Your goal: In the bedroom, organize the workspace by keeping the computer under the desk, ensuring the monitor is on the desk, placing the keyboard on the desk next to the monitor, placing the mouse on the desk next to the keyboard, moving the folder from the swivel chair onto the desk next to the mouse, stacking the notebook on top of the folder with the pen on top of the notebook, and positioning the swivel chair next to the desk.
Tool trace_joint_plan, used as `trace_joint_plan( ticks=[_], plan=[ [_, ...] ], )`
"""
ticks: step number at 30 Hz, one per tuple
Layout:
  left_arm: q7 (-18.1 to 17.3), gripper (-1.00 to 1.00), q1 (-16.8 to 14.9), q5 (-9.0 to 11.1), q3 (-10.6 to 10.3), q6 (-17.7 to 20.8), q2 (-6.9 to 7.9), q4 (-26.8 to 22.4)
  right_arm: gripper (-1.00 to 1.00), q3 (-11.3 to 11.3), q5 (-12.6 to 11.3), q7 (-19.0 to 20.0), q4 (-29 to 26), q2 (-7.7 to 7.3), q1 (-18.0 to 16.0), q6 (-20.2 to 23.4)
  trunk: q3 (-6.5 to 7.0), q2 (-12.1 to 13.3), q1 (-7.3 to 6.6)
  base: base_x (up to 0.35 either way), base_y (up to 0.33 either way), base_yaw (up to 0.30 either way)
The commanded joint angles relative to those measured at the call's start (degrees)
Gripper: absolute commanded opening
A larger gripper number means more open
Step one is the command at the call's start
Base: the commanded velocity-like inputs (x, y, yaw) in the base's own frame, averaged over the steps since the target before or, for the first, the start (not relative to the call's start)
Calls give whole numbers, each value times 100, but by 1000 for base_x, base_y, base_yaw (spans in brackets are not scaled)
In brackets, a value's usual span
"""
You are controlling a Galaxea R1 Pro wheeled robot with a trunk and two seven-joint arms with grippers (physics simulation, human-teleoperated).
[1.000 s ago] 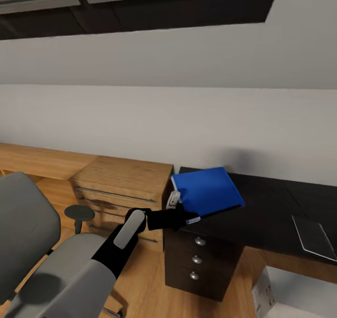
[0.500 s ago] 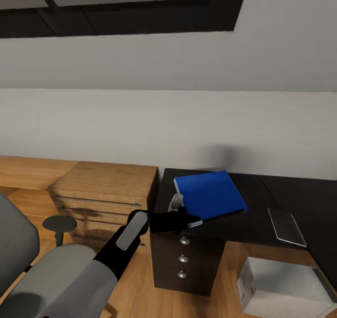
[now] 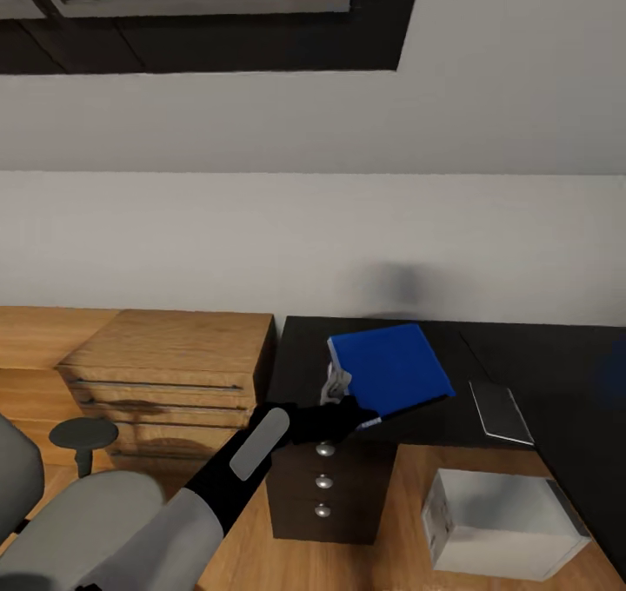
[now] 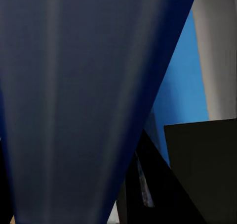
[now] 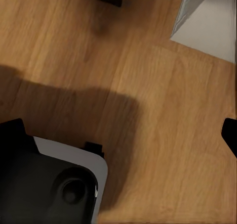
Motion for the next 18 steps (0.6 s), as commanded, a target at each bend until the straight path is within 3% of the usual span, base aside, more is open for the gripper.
trace_joint_plan(
  ticks=[1,15,18],
  plan=[
    [-21,-100,-5,0,-7,11,0,11,100,23,-55,-39,-12,-7,-3,-7,13,37,-22,0,0,-293],
    [-30,-100,-5,45,-29,13,-24,194,100,31,-51,-54,-12,-7,-3,-14,264,598,-329,0,0,-293],
    [-314,-100,-5,42,-33,60,-26,206,100,31,-51,-60,-12,-7,-3,-16,318,719,-395,0,0,-293]
  ],
)
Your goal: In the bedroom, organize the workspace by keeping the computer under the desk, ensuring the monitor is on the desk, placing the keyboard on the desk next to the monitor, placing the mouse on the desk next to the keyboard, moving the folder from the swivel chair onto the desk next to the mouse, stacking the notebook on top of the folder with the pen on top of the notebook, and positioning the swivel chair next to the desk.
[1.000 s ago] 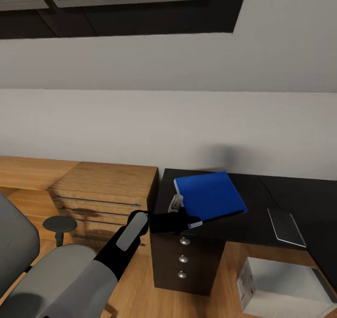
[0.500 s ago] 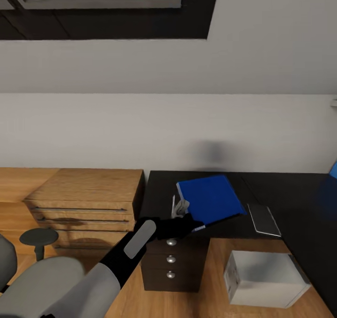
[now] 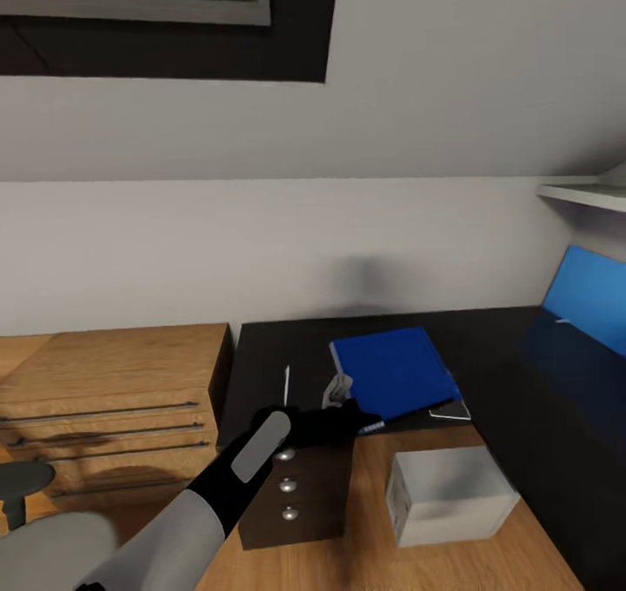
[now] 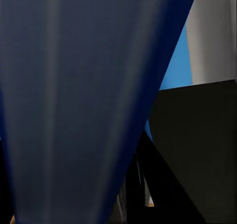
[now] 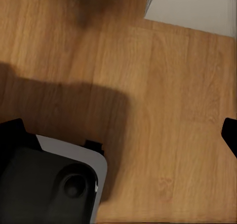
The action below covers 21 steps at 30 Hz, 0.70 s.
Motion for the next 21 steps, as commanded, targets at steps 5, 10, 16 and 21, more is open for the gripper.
trace_joint_plan(
  ticks=[5,10,16,21],
  plan=[
    [-358,-100,-5,-12,0,87,-3,249,100,23,-56,-32,-12,-7,-3,-9,84,196,-109,0,0,-294],
    [-795,-100,-7,-79,8,39,10,791,100,18,-56,-2,-12,-10,0,-16,174,397,-219,0,0,-294],
    [-801,-100,-6,-90,9,-119,16,803,100,19,-56,-5,-12,-9,5,-20,281,637,-351,0,0,-295],
    [-802,-100,-5,-98,8,-194,17,806,100,19,-56,-5,-12,-12,6,-18,371,838,-460,0,0,-295]
  ],
)
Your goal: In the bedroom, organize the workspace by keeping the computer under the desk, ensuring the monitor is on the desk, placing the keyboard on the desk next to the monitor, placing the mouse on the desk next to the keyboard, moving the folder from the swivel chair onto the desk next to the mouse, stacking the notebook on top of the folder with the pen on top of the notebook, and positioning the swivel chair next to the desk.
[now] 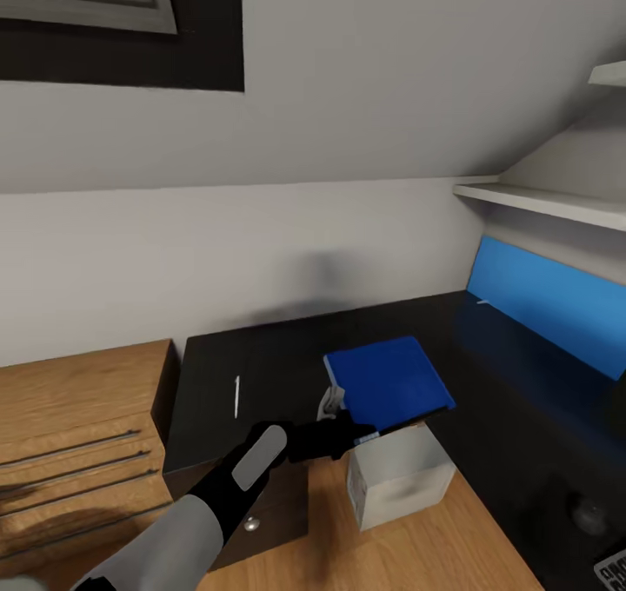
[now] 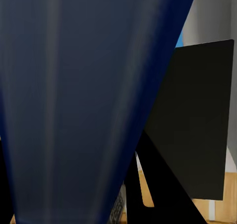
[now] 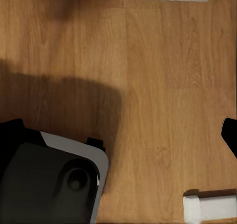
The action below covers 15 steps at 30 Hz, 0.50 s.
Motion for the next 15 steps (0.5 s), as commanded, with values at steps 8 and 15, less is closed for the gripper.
trace_joint_plan(
  ticks=[8,15],
  plan=[
    [-13,-100,-6,7,-4,-2,8,35,100,11,-74,-50,-21,-24,8,-9,137,315,-174,0,0,-295],
    [-13,-100,-5,3,-4,-9,2,72,100,16,-118,-98,-21,5,6,10,262,596,-328,0,0,-295]
  ],
)
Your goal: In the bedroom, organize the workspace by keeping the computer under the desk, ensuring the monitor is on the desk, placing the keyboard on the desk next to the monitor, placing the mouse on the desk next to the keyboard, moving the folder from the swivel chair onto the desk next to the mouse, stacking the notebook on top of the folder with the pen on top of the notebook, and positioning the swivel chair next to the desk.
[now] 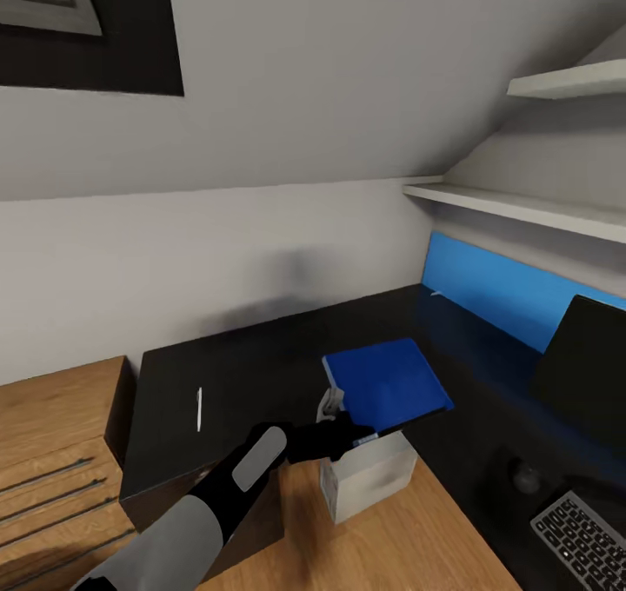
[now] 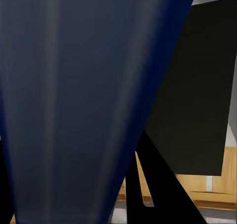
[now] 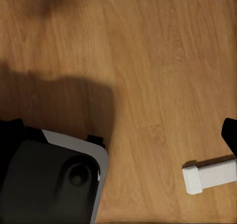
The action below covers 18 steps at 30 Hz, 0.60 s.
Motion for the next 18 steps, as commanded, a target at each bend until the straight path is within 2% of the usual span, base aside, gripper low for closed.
trace_joint_plan(
  ticks=[1,13,15,18],
  plan=[
    [-13,-100,-6,17,-4,17,0,4,100,24,-56,-41,-12,-7,-3,-8,10,33,-20,0,0,-295],
    [-13,-100,-5,21,-4,7,7,11,100,26,-56,-44,-10,-6,-3,-8,226,515,-284,0,0,-296],
    [-13,-100,-5,28,-4,-129,12,17,100,26,-56,-43,-7,-6,-3,-8,261,595,-328,0,0,-297],
    [-4,-100,18,57,-4,-624,19,44,100,26,-56,-42,-6,-6,-3,-8,315,715,-394,0,0,-297]
  ],
)
